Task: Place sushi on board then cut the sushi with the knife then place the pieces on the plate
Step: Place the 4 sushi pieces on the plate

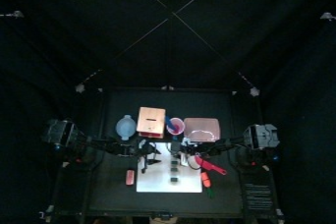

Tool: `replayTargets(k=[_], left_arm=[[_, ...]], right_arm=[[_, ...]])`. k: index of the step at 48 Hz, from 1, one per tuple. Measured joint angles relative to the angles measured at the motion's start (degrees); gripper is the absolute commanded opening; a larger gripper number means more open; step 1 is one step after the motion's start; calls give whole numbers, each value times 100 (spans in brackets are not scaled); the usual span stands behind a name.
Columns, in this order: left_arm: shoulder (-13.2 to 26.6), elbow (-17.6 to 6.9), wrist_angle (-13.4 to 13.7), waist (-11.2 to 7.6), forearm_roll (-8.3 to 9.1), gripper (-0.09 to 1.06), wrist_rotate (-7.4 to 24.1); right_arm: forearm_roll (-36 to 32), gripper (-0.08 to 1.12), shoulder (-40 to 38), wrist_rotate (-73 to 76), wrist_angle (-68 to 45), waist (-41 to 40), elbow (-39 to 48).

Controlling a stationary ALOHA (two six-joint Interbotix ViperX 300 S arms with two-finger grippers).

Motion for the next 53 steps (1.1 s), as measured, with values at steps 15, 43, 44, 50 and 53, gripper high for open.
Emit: replayTargets(k=[15, 43, 44, 50, 53], left_arm=[[0, 0, 0, 9, 0, 82, -9], [0, 0, 0, 0, 0, 82, 9], [0, 0, 0, 9, 0, 82, 9], [0, 0, 0, 9, 0, 82, 9], [0, 0, 0, 9, 0, 82, 9]], right_arm=[[255, 57, -1134, 44, 686, -369, 369], [413, 57, -1767, 413, 1389, -2074, 756], [413, 58, -1661, 413, 1397, -2118, 756], [404, 61, -1266, 413, 1336, -2276, 756], [404, 65, -1081, 396, 1274, -2355, 738]])
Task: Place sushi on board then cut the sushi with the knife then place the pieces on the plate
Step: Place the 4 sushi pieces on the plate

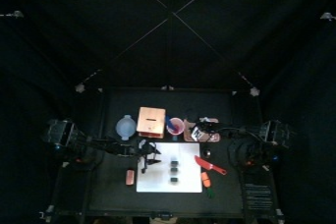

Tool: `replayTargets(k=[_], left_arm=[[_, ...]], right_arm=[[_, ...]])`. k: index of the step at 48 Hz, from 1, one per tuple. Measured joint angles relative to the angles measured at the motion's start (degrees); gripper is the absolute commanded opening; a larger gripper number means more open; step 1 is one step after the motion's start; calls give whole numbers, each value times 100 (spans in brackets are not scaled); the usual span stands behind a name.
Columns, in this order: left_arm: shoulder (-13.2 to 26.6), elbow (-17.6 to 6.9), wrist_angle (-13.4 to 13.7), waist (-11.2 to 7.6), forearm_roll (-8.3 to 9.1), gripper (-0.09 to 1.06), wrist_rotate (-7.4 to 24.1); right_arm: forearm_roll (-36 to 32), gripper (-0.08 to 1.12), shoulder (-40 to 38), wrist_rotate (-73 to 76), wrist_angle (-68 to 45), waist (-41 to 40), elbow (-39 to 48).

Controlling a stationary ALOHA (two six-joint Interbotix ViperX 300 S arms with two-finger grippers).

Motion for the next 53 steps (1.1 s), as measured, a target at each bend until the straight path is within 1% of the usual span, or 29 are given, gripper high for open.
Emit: replayTargets(k=[5, 9, 15, 19, 29, 33, 37, 46, 53], left_arm=[[0, 0, 9, 0, 0, 82, -9], [0, 0, 9, 0, -35, 82, 0], [0, 0, 9, 0, -62, 82, -9], [0, 0, 9, 0, -70, 82, 0], [0, 0, 18, 0, -70, 82, -9], [0, 0, 18, 0, -88, 82, 0], [0, 0, 9, -9, -114, 82, -9], [0, 0, 18, -9, -123, 82, 0], [0, 0, 9, 0, -141, 82, -9]], right_arm=[[0, 71, 211, 53, -53, -70, -9], [0, 76, 264, 9, -79, -79, -18], [-9, 79, 272, 18, -62, -88, -18], [-9, 79, 149, 26, 35, -88, -18], [9, 79, -492, 26, 396, -44, -18], [53, 79, -800, 26, 466, 149, 9], [97, 79, -958, 26, 413, 571, 26], [53, 78, -940, 18, -18, 1819, 9], [26, 78, -782, 9, -255, 2435, -53]])
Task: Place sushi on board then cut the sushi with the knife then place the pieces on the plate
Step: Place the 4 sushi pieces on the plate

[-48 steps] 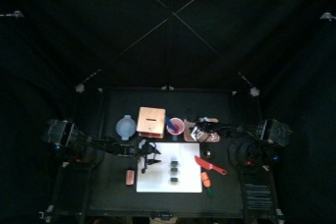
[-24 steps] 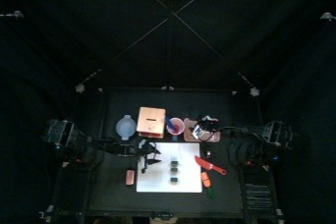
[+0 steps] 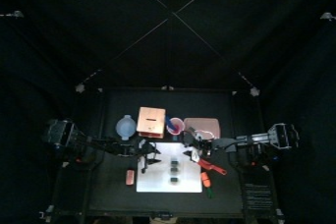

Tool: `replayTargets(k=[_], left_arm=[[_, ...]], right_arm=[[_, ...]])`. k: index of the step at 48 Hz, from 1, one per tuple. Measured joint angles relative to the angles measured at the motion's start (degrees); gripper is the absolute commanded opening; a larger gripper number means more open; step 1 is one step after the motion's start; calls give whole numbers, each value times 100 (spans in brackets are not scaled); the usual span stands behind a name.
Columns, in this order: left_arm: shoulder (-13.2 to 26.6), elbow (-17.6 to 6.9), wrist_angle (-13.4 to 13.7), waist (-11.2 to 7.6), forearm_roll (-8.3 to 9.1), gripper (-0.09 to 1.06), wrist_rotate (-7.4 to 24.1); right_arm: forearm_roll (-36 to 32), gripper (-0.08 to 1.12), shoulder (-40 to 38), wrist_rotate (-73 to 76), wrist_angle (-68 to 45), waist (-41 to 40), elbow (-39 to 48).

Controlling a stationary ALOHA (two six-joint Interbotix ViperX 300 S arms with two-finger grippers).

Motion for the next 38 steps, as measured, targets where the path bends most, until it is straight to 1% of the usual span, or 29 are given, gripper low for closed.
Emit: replayTargets(k=[12, 28, 38], left_arm=[[0, 0, 9, 0, 0, 82, 0], [0, 0, 0, 0, 0, 82, 0], [0, -9, 9, -9, 0, 82, 0]], right_arm=[[-53, 76, 404, -26, -176, 334, -246], [-105, 69, 932, 0, -211, 554, -563], [-62, 69, 1169, 0, -211, 642, -738]])
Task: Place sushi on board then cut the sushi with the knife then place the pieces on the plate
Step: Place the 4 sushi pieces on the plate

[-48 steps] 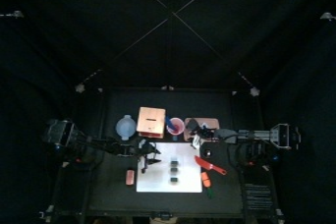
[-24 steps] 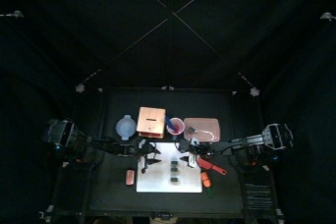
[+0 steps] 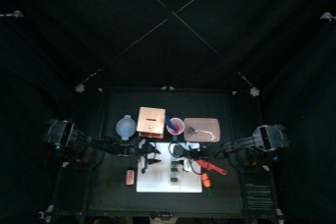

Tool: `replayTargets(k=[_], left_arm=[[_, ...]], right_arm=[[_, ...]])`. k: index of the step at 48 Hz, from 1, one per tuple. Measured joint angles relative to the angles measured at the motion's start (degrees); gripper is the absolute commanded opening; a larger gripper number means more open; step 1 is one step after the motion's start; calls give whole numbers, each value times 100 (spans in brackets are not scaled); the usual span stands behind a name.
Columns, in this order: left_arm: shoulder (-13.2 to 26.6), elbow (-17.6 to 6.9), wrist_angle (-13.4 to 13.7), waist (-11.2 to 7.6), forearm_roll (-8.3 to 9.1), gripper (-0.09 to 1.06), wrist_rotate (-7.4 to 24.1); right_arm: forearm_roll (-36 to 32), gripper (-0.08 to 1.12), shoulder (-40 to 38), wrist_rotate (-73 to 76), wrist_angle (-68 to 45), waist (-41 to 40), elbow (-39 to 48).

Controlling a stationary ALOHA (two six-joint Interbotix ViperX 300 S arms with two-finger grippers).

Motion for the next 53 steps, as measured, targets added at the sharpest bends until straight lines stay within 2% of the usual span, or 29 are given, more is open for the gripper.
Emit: replayTargets(k=[15, 27, 37, 47, 53], left_arm=[[0, 9, 0, 9, 0, 82, 0], [9, 0, -9, 0, 0, 82, 0], [35, 9, 0, 0, -9, 82, -9], [35, 9, 0, 0, 0, 82, 0], [35, 9, 0, 9, 0, 82, 0]], right_arm=[[229, 72, 316, 0, 9, 62, -185], [202, 81, 457, 0, 26, 70, -299], [193, 82, 519, 0, 35, 70, -308], [18, 78, 694, -9, 35, 53, -316], [-53, 66, 729, -9, 79, 44, -334]])
